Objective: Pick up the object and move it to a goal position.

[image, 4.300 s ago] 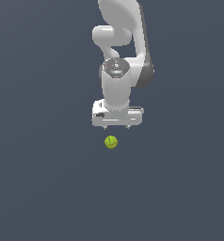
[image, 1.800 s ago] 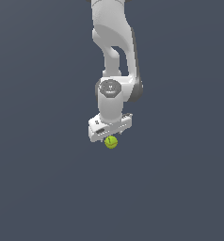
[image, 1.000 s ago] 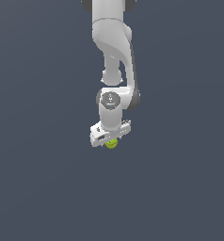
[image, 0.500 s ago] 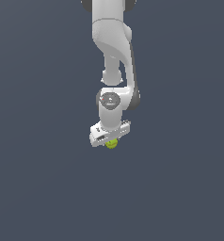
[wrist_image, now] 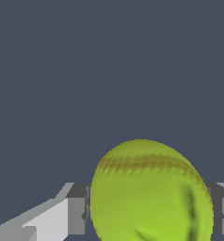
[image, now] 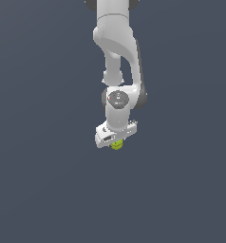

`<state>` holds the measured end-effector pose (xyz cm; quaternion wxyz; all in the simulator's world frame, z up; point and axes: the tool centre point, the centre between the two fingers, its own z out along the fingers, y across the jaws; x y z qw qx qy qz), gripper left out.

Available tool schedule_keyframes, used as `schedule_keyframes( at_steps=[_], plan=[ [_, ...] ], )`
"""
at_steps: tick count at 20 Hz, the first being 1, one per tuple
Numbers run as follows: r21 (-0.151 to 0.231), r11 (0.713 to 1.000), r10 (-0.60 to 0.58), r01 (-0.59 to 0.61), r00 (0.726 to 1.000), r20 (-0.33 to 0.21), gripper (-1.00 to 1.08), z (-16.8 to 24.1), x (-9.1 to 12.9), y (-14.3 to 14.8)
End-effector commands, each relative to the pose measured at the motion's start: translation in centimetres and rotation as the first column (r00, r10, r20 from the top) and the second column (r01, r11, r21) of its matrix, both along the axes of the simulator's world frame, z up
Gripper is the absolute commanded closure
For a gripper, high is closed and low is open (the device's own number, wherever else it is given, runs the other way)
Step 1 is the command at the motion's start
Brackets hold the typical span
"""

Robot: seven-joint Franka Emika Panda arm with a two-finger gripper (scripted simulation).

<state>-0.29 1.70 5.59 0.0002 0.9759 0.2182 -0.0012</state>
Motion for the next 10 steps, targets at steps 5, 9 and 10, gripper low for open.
schedule_keyframes(
  at_steps=[5,9,10],
  plan=[
    [0.000,1.000,0.002,-0.002,1.000,0.003,1.08,3.3,1.4,5.1],
    [0.000,1.000,0.002,-0.002,1.000,0.003,1.08,5.7,2.5,8.9],
    [0.000,1.000,0.002,-0.002,1.000,0.003,1.08,6.3,2.8,9.9]
  ],
)
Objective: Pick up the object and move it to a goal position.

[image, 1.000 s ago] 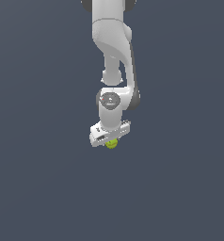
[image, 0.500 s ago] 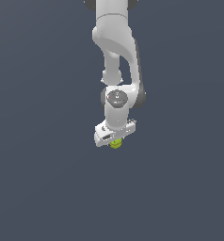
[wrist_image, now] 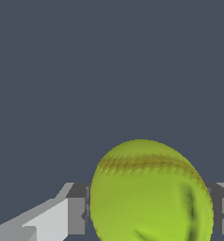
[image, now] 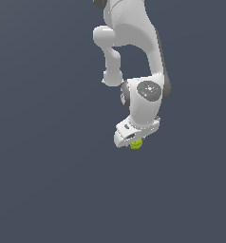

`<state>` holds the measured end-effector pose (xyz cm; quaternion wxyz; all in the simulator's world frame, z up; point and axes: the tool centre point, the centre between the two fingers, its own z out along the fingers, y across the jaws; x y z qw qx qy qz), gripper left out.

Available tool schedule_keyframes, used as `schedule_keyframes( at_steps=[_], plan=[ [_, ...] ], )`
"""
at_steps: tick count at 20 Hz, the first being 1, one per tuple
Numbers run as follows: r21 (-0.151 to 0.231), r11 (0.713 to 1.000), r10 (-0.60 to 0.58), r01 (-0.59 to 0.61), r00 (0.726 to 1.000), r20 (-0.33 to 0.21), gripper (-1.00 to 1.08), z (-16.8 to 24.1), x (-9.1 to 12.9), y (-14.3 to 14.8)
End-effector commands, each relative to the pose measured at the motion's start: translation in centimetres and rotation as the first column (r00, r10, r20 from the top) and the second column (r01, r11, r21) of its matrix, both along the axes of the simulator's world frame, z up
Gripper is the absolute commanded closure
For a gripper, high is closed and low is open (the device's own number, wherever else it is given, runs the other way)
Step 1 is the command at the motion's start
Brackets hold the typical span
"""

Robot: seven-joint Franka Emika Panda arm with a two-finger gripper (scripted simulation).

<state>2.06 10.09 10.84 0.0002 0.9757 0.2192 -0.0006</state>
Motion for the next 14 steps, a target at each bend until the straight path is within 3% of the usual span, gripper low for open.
schedule_keyframes(
  at_steps=[1,8,14],
  plan=[
    [0.000,1.000,0.000,0.000,1.000,0.001,1.08,1.6,0.7,2.5],
    [0.000,1.000,0.000,0.000,1.000,0.001,1.08,5.6,2.7,8.8],
    [0.000,1.000,0.000,0.000,1.000,0.001,1.08,7.7,3.9,12.2]
  ],
)
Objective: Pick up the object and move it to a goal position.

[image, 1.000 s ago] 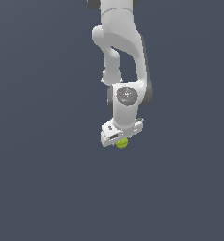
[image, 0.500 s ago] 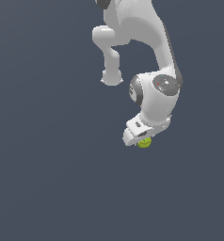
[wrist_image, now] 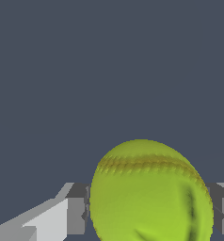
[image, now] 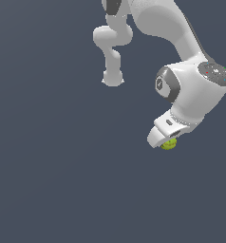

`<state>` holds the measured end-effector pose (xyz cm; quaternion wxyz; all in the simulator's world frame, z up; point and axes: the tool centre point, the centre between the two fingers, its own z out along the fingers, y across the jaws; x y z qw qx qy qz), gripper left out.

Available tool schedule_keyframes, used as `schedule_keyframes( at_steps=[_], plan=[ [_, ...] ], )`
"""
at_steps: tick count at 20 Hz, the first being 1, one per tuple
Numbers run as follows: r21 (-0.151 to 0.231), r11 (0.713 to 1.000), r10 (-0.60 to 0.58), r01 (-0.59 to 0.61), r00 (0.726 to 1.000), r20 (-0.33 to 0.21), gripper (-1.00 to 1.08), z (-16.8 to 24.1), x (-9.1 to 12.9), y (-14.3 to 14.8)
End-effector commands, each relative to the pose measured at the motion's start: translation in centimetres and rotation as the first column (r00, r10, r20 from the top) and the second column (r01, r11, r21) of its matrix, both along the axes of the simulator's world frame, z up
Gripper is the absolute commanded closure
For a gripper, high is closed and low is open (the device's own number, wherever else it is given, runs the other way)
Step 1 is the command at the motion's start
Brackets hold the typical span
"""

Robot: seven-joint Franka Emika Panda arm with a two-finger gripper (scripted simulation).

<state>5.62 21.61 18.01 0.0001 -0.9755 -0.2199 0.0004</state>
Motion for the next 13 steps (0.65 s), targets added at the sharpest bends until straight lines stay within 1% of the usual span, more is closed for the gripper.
schedule_keyframes(
  at_steps=[1,7,13],
  plan=[
    [0.000,1.000,-0.002,0.002,1.000,0.001,1.08,0.8,0.5,1.1],
    [0.000,1.000,-0.001,0.001,1.000,0.001,1.08,1.7,1.1,2.6],
    [0.000,1.000,-0.001,0.001,1.000,0.001,1.08,1.9,1.3,3.0]
  ],
)
